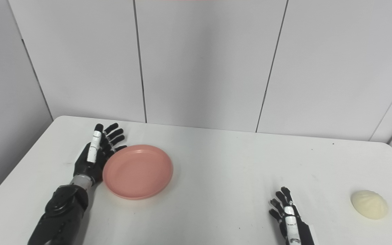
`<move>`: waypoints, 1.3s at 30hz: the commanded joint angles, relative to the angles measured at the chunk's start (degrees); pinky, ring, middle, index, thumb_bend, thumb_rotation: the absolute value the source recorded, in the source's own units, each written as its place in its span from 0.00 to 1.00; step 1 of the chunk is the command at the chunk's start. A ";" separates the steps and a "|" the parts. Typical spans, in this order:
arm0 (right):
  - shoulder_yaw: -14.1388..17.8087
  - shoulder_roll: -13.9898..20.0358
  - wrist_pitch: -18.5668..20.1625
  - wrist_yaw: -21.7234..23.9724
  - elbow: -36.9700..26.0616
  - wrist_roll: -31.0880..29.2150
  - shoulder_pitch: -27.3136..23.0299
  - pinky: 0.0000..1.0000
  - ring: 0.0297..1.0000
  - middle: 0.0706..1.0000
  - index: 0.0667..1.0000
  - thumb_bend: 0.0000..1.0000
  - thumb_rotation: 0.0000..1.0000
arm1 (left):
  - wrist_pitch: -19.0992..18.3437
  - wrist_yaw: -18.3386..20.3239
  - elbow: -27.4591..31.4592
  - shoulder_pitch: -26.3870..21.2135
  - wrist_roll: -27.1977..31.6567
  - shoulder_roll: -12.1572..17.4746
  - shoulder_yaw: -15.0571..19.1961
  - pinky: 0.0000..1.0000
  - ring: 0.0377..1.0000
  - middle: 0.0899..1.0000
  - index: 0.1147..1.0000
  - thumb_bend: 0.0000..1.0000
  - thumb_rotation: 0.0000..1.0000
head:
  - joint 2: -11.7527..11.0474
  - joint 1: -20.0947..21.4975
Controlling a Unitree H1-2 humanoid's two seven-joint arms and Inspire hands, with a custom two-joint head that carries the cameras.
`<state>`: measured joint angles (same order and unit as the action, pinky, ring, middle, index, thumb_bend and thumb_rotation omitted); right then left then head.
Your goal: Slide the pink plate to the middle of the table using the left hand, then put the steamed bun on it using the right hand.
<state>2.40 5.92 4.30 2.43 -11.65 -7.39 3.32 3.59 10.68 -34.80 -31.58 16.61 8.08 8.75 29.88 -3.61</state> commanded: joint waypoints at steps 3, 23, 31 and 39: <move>-0.81 -0.80 2.10 0.24 -1.79 0.26 -0.10 0.87 0.89 0.94 0.95 0.79 1.00 | -1.65 0.68 1.09 -0.04 -0.06 -1.63 -1.06 0.72 0.86 0.83 0.78 0.90 0.85 | 0.15 0.19; -3.53 -4.37 4.85 -2.01 -4.68 3.94 0.16 0.83 0.86 0.91 0.92 0.80 1.00 | -5.90 -3.19 4.80 2.50 -0.62 -10.60 -2.58 0.76 0.87 0.85 0.82 0.91 0.89 | 1.71 9.21; -4.96 -6.15 5.52 -2.59 -5.38 6.50 0.32 0.83 0.87 0.91 0.93 0.81 1.00 | -6.72 -5.74 6.59 3.19 -2.85 -13.34 -3.83 0.84 0.90 0.86 0.81 0.90 0.87 | 1.82 13.94; -6.08 -7.17 5.38 -3.44 -5.23 8.76 0.36 0.81 0.86 0.92 0.97 0.80 1.00 | -4.47 -6.68 9.21 4.75 -3.97 -14.34 -4.58 0.83 0.89 0.85 0.79 0.88 0.84 | 1.57 18.40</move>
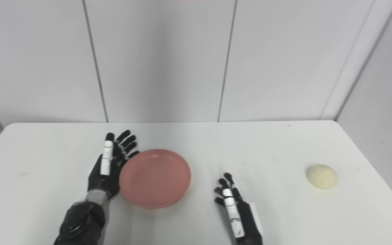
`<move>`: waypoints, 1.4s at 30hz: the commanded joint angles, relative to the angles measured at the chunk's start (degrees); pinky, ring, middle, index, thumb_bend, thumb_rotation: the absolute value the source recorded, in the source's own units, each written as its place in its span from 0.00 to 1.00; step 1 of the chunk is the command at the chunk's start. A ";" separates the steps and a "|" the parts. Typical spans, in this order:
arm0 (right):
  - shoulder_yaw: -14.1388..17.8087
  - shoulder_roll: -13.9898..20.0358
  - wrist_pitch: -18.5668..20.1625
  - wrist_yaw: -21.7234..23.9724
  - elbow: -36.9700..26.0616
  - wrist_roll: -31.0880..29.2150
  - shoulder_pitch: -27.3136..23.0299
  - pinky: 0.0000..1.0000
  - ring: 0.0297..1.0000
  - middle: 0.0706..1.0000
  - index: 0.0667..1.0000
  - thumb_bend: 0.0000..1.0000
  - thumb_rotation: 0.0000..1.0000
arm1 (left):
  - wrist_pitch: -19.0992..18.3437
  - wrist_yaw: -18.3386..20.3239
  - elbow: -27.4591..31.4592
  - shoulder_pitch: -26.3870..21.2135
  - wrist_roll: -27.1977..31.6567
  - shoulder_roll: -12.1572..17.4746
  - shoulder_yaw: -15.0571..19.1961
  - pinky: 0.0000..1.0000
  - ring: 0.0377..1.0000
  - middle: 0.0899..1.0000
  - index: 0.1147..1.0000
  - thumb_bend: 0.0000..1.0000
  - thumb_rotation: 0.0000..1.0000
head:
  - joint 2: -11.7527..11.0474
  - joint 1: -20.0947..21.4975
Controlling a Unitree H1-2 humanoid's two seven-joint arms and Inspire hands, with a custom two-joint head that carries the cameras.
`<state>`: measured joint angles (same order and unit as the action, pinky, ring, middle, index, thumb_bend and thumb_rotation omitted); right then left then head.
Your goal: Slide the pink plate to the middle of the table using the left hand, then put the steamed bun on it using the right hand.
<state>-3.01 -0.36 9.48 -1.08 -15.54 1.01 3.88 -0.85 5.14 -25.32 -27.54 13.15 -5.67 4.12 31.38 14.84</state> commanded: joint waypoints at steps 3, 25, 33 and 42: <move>-0.74 -1.18 0.18 0.07 -1.15 0.48 -0.31 0.82 0.86 0.93 0.98 0.79 1.00 | 0.99 -1.06 -0.07 1.01 -0.34 -0.87 0.21 0.82 0.88 0.84 0.77 0.88 0.85 | -0.10 0.71; 6.02 5.36 -1.33 -3.37 -10.80 11.83 -8.62 0.78 0.84 0.87 0.90 0.71 0.84 | 3.18 1.33 -6.05 0.15 -0.93 0.01 -0.05 0.85 0.88 0.85 0.78 0.85 0.86 | -1.51 2.29; 8.49 20.31 16.93 10.28 -22.56 29.33 -17.68 0.80 0.87 0.91 0.94 0.78 0.80 | 4.77 1.27 -9.07 -1.06 -1.09 -0.08 0.18 0.83 0.88 0.85 0.78 0.86 0.86 | -2.63 2.82; 13.57 30.99 17.40 25.49 -17.81 38.76 -23.12 0.70 0.87 0.92 0.88 0.85 0.58 | 6.19 1.07 -11.42 -2.07 -1.57 -0.28 0.26 0.82 0.87 0.84 0.77 0.85 0.86 | -3.34 2.53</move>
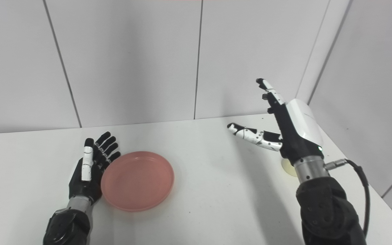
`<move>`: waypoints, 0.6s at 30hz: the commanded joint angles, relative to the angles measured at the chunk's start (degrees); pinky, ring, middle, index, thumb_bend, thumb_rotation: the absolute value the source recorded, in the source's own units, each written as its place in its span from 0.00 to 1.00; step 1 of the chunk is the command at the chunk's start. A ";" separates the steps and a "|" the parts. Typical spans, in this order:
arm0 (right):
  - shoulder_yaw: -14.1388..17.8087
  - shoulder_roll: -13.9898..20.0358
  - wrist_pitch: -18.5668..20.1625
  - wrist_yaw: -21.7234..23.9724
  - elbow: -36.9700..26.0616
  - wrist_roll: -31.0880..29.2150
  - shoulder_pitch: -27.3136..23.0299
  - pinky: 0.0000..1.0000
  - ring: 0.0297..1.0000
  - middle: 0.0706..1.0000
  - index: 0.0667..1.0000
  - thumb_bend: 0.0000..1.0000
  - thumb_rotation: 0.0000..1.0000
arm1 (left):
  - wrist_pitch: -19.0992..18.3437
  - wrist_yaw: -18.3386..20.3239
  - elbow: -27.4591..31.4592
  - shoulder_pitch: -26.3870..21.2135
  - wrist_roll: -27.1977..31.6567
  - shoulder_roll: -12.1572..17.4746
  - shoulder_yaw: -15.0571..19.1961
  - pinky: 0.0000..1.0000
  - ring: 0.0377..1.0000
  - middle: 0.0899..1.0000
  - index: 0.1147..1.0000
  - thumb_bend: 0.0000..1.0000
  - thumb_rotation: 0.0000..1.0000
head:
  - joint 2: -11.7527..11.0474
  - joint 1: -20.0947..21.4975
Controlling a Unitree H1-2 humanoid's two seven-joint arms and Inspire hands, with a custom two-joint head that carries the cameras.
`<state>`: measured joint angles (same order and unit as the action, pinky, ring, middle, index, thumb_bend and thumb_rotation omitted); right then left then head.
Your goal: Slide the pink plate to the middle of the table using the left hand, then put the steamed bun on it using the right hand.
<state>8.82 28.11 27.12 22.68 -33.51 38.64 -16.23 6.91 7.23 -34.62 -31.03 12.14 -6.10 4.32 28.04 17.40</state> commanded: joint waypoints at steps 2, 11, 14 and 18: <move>3.17 3.64 -0.22 4.70 2.29 1.59 -4.00 0.65 0.83 0.91 0.88 0.87 0.57 | -1.32 -1.10 -2.30 1.35 -0.84 0.22 -0.11 0.82 0.87 0.84 0.77 0.84 0.88 | -0.04 -0.09; 0.73 12.09 -1.80 5.41 13.12 5.92 -4.79 0.62 0.80 0.86 0.83 0.91 0.55 | -1.74 -1.43 -1.91 1.50 -1.10 0.19 -0.26 0.82 0.87 0.84 0.76 0.83 0.87 | 0.23 -0.30; -0.84 13.69 -2.43 3.51 16.95 7.11 -4.68 0.63 0.83 0.87 0.82 0.93 0.57 | -2.64 -1.52 -0.90 1.72 -1.30 0.30 -0.44 0.82 0.87 0.84 0.76 0.84 0.88 | 0.16 -0.25; -3.09 15.12 -2.24 2.18 22.15 8.55 -4.97 0.68 0.86 0.88 0.81 0.93 0.56 | -2.97 -1.18 -0.82 1.69 -1.36 0.58 -0.35 0.83 0.87 0.84 0.77 0.84 0.88 | 0.15 -0.15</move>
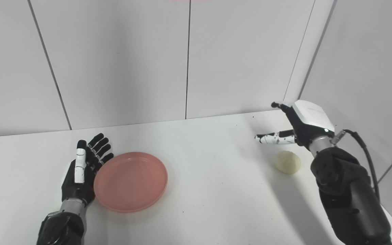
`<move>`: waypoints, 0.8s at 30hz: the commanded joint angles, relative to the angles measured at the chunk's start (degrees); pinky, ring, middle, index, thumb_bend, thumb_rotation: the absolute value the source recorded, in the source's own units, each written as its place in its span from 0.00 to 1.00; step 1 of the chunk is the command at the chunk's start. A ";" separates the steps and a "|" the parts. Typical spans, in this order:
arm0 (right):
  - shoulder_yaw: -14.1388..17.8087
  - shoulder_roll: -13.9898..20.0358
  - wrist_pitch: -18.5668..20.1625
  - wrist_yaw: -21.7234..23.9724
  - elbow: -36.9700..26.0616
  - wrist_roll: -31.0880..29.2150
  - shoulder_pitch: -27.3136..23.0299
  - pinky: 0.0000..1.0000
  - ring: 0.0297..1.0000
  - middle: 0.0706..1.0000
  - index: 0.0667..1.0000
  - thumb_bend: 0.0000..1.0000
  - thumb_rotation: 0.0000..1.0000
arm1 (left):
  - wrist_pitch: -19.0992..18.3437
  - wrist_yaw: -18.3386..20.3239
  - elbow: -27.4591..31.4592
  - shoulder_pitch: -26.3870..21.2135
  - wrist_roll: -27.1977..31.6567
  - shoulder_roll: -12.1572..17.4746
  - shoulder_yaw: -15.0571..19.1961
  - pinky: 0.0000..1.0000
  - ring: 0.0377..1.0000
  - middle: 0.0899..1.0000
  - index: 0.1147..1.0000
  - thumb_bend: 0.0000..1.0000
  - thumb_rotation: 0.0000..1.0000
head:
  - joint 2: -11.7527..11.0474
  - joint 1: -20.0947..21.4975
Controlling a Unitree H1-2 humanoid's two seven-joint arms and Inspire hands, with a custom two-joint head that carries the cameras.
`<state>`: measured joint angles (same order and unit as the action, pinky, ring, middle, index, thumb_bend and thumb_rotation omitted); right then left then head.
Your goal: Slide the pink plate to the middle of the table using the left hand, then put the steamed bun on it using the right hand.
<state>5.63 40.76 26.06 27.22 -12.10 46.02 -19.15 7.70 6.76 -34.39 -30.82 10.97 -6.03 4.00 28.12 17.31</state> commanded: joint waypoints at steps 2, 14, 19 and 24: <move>-1.17 2.88 -0.50 -2.53 2.73 2.12 -2.08 0.71 0.88 0.88 0.80 0.91 0.52 | -3.92 -0.78 -0.96 1.51 -0.18 0.51 0.01 0.83 0.86 0.84 0.76 0.85 0.87 | 0.19 -0.10; -5.77 3.17 -2.16 -7.35 18.93 3.77 -3.07 0.79 0.87 0.85 0.80 0.95 0.60 | -4.23 -0.52 -0.57 1.92 -0.07 0.45 -0.09 0.83 0.87 0.85 0.76 0.86 0.86 | 0.77 -0.54; -7.62 3.52 -3.17 -8.91 22.97 2.20 -3.64 0.82 0.88 0.85 0.80 1.00 0.65 | -4.15 -0.23 -0.59 2.02 -0.43 0.81 -0.43 0.83 0.88 0.86 0.78 0.84 0.89 | 0.86 -0.57; -8.98 4.25 -2.86 -8.91 23.70 1.14 -3.86 0.84 0.88 0.84 0.81 1.00 0.66 | -4.94 0.00 -0.05 2.23 -0.02 0.89 -0.40 0.84 0.89 0.87 0.78 0.83 0.89 | 1.15 -0.47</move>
<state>-3.75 42.14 24.50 20.02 12.06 47.41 -20.39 6.36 7.24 -33.19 -30.38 10.95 -5.52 3.72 29.27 16.87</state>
